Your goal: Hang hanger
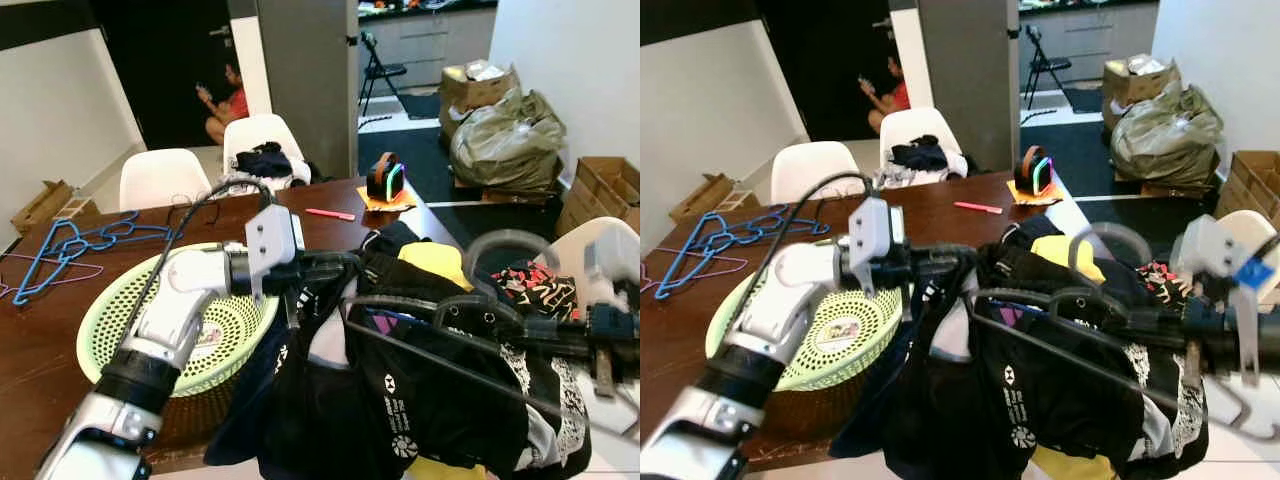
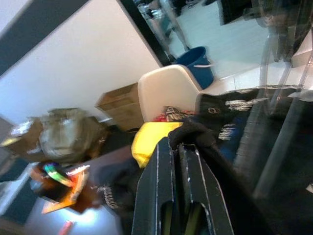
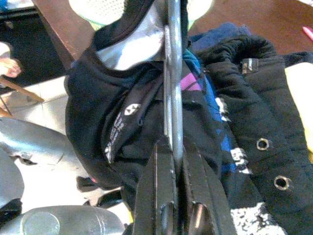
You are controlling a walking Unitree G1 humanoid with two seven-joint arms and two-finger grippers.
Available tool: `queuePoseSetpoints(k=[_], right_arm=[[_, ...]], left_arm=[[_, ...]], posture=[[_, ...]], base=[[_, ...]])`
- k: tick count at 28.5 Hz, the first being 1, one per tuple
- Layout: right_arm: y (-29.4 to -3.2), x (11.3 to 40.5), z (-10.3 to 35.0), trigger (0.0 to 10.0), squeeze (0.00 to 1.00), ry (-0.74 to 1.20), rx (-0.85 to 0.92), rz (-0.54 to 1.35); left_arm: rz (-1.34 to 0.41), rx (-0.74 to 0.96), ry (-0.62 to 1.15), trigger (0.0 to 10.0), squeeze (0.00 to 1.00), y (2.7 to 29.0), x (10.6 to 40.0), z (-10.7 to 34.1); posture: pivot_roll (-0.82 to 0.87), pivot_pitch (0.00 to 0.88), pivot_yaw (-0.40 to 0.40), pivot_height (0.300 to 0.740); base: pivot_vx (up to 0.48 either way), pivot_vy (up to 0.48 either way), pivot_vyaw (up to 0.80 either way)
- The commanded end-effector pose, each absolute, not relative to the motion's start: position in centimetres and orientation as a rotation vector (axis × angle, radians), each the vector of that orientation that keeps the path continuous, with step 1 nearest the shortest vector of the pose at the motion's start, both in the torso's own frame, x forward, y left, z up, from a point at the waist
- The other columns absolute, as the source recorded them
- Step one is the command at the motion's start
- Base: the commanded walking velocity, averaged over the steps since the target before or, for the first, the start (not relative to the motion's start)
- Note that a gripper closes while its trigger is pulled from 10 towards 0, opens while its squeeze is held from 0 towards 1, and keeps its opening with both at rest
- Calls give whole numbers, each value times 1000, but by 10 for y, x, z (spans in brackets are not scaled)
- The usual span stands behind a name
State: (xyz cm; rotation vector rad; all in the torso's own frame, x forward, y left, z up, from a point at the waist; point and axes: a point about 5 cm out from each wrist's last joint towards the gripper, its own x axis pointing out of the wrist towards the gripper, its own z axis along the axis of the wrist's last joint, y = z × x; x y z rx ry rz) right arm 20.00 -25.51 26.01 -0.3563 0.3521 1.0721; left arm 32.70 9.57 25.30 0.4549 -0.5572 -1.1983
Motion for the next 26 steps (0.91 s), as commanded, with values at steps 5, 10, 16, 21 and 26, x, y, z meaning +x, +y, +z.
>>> queuePoseSetpoints(k=[5,10,16,21,26], right_arm=[[-213,178,261,10000,0,254,-214,1410],[-194,176,265,10000,0,135,-87,1520],[-183,181,271,10000,0,-30,31,1534],[-177,184,275,10000,0,-124,107,1545],[-169,193,283,10000,0,-324,274,1523]], left_arm=[[-964,476,-683,10000,0,110,345,293],[-817,461,-760,10000,0,118,352,320],[-808,436,-812,10000,0,116,350,335],[-831,414,-836,10000,0,112,347,340],[-964,304,-872,10000,0,91,339,344]], posture=[[-151,0,71,740],[-139,0,74,740],[-124,0,74,740],[-118,0,75,740],[-104,0,74,740]], base=[[0,0,0],[0,0,0],[0,0,0],[0,0,0],[0,0,0]])
